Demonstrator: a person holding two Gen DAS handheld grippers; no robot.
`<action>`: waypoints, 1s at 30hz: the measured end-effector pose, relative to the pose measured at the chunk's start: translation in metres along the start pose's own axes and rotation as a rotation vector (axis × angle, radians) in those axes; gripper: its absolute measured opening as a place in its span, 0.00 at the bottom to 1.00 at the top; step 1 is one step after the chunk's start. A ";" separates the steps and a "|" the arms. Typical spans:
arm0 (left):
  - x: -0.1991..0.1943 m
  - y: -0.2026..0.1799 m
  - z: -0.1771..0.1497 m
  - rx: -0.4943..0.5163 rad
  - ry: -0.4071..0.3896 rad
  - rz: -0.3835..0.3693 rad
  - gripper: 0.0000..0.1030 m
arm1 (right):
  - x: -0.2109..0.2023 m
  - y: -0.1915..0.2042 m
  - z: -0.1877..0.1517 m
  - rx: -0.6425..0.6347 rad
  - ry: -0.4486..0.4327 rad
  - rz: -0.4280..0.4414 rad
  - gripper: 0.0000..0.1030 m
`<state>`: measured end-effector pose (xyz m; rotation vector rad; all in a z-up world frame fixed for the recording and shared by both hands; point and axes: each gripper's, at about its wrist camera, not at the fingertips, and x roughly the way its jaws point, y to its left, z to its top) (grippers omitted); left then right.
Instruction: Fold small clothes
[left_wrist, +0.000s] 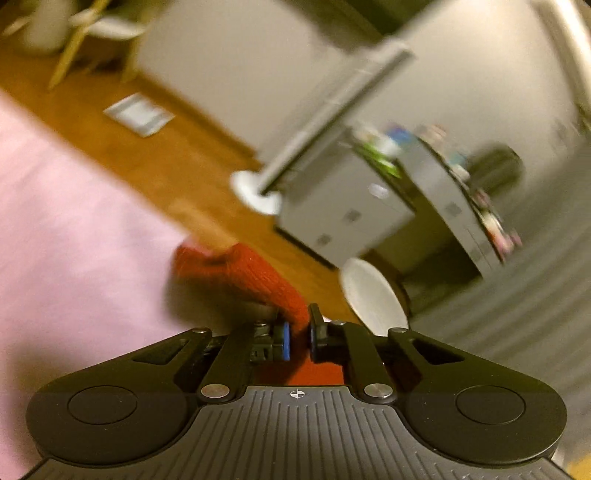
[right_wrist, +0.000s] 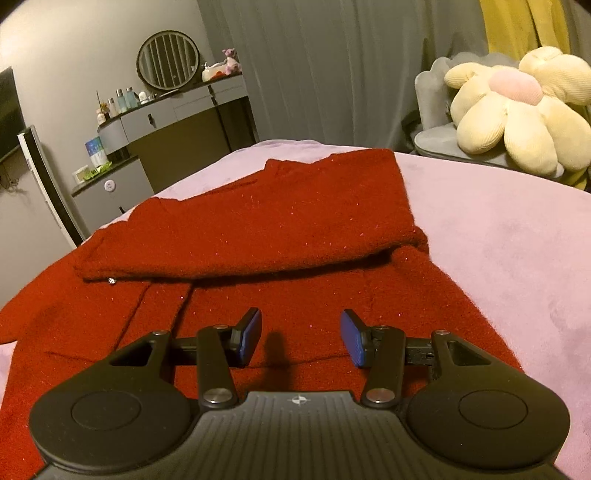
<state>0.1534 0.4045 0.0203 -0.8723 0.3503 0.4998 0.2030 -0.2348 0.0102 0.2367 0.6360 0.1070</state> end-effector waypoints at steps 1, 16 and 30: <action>-0.002 -0.024 -0.004 0.059 0.009 -0.044 0.11 | 0.000 0.000 0.000 -0.003 0.001 -0.005 0.47; 0.008 -0.301 -0.253 0.625 0.400 -0.469 0.53 | 0.000 -0.011 0.004 0.019 -0.001 0.002 0.46; -0.003 -0.189 -0.236 0.546 0.342 -0.164 0.70 | 0.012 0.009 0.029 0.052 -0.001 0.163 0.46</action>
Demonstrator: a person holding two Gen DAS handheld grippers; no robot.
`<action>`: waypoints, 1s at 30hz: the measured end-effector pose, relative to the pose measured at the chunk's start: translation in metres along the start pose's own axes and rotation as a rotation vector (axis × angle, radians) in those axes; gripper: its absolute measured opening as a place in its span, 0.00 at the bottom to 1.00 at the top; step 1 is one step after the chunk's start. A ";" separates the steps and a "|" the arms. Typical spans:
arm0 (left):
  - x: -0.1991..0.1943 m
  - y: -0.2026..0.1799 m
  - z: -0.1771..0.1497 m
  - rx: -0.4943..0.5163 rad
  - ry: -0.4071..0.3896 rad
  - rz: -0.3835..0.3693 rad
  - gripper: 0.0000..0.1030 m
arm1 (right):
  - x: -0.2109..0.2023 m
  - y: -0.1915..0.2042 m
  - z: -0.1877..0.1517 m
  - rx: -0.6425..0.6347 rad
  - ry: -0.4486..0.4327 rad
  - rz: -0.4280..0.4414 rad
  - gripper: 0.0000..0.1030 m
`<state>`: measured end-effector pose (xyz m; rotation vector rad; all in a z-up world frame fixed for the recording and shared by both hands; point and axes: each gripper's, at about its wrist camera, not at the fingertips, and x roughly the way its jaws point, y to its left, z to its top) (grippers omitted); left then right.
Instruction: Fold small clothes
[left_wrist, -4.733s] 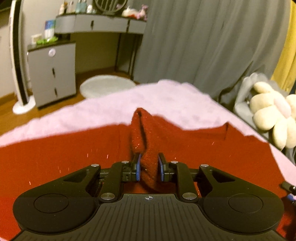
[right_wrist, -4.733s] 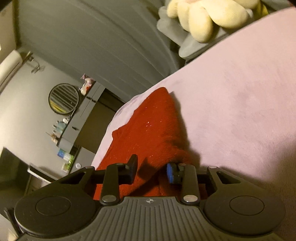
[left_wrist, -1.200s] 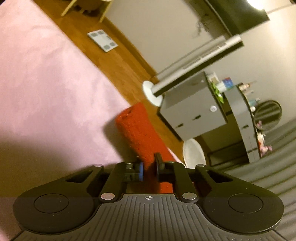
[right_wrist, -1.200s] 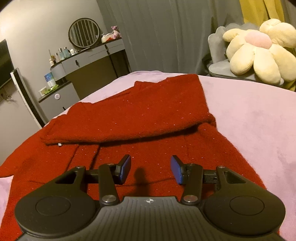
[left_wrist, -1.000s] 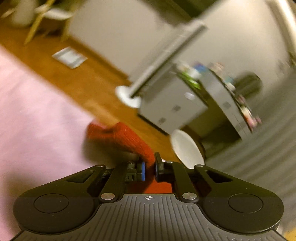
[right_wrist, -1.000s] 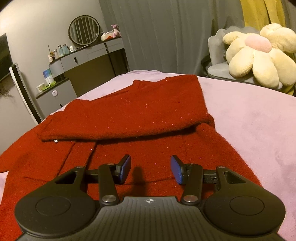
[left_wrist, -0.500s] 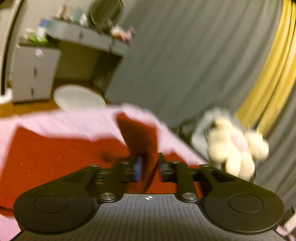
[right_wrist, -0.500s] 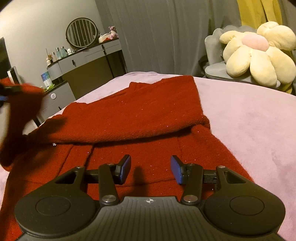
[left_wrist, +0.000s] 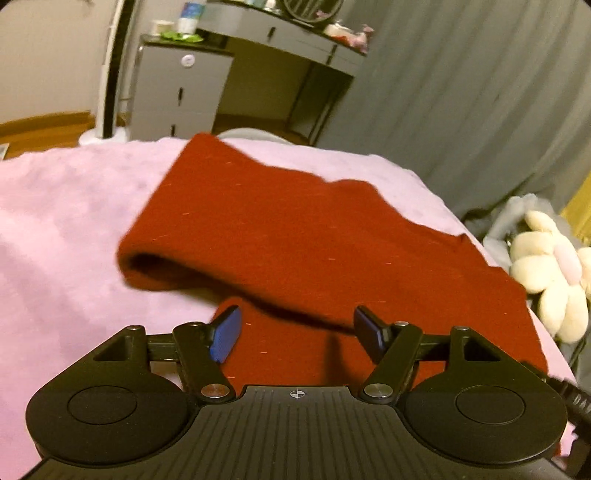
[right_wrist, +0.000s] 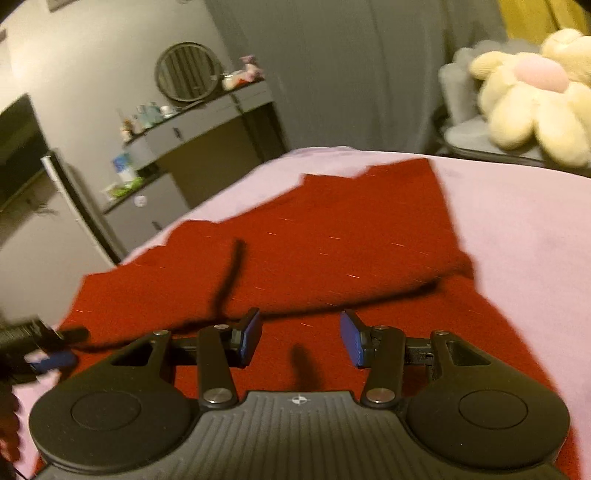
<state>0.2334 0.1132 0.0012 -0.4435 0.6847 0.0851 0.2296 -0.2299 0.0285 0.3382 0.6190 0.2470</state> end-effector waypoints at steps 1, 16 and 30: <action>0.002 0.005 0.002 -0.010 -0.006 -0.006 0.70 | 0.005 0.006 0.002 -0.007 0.009 0.031 0.46; 0.013 0.049 0.010 -0.075 -0.042 0.002 0.71 | 0.099 0.066 0.029 -0.064 0.127 0.124 0.10; 0.029 0.033 0.008 -0.033 -0.052 -0.029 0.72 | 0.061 0.007 0.046 -0.139 -0.022 -0.253 0.13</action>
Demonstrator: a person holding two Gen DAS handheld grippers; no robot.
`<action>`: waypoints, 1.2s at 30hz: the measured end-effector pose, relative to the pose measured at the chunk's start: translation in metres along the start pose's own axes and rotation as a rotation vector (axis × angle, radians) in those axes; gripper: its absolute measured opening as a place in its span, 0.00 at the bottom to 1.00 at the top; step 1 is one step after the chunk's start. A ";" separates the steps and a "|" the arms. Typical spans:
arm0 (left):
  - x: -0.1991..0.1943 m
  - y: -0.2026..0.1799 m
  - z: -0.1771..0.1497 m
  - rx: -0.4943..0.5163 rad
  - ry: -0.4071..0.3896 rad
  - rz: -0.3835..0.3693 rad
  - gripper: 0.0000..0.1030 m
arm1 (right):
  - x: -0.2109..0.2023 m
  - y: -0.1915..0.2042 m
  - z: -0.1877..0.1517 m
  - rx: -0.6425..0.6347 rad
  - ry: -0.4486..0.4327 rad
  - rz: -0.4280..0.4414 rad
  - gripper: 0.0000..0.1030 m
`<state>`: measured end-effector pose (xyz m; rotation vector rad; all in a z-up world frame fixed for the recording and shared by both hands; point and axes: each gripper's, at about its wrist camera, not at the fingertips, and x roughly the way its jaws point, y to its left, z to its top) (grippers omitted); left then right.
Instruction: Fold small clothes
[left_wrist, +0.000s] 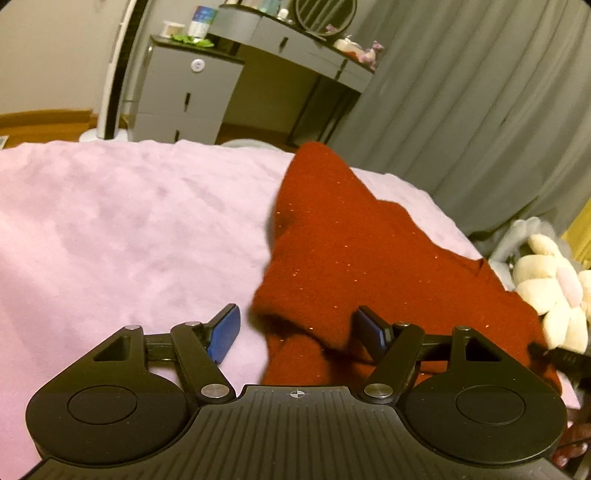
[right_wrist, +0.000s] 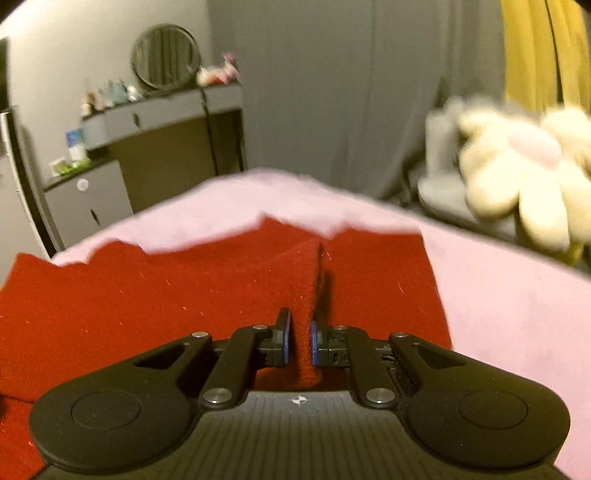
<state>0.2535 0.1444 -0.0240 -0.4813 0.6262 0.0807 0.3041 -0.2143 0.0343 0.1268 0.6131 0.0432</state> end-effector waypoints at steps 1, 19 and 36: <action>0.000 -0.002 0.000 0.007 0.000 -0.001 0.72 | 0.004 -0.008 -0.002 0.036 0.026 0.025 0.16; 0.001 -0.011 -0.005 0.046 -0.011 -0.005 0.78 | -0.006 -0.011 0.023 -0.082 -0.140 -0.183 0.09; -0.005 -0.024 -0.006 0.077 -0.051 -0.034 0.78 | -0.017 -0.011 0.008 -0.118 -0.112 -0.117 0.25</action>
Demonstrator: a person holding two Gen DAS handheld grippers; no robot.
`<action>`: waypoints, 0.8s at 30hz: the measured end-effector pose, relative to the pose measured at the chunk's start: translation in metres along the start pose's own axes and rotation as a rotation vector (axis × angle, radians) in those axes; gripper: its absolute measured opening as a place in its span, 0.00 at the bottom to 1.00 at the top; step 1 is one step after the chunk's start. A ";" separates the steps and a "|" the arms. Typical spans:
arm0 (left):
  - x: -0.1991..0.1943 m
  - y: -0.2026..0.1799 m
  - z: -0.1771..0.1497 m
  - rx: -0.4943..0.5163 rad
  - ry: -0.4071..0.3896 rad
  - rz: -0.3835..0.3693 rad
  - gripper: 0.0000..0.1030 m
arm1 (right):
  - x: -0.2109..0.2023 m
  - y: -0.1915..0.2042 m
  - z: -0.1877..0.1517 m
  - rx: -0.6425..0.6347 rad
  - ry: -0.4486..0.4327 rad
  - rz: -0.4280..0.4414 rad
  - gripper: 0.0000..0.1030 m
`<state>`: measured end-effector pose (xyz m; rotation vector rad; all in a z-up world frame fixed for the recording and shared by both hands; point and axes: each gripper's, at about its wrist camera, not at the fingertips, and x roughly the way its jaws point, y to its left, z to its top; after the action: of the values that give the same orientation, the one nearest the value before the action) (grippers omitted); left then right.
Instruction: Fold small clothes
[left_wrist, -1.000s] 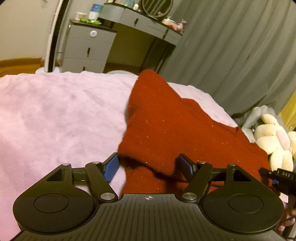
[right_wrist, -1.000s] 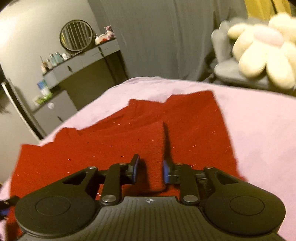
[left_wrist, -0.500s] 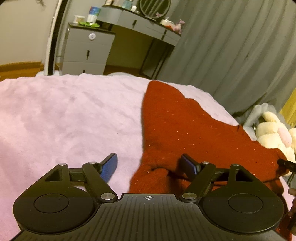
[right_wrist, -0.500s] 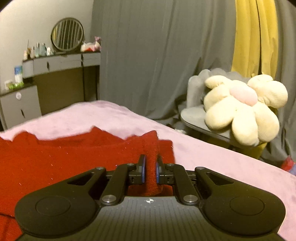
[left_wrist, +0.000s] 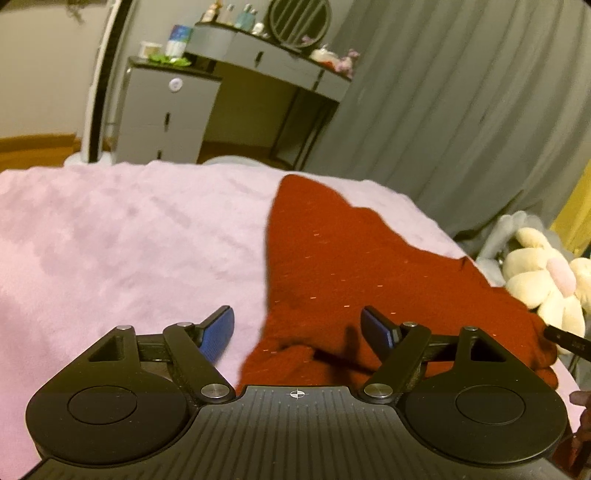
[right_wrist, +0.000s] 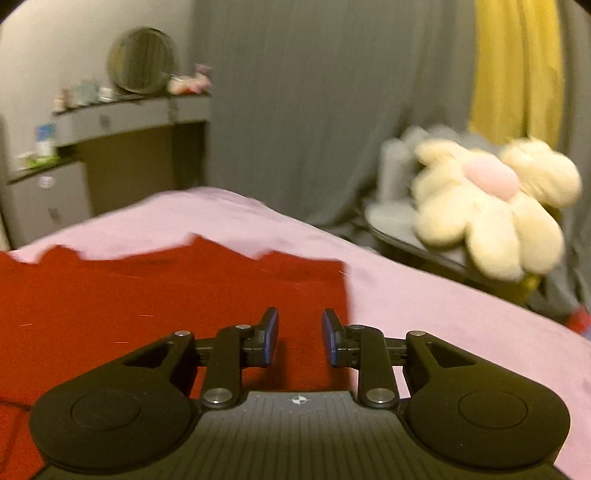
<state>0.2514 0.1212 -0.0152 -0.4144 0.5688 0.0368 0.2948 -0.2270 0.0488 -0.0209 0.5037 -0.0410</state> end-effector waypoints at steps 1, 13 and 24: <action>0.001 -0.003 -0.001 0.014 0.001 -0.006 0.78 | -0.004 0.006 -0.001 -0.016 -0.009 0.045 0.25; 0.012 -0.004 -0.017 0.062 0.051 -0.002 0.81 | 0.010 0.006 -0.033 -0.071 0.090 0.056 0.23; 0.011 -0.006 -0.017 0.056 0.050 -0.001 0.81 | -0.004 -0.076 -0.048 0.633 0.147 0.275 0.26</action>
<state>0.2532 0.1085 -0.0316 -0.3615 0.6173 0.0098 0.2656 -0.3037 0.0112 0.6747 0.6188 0.0691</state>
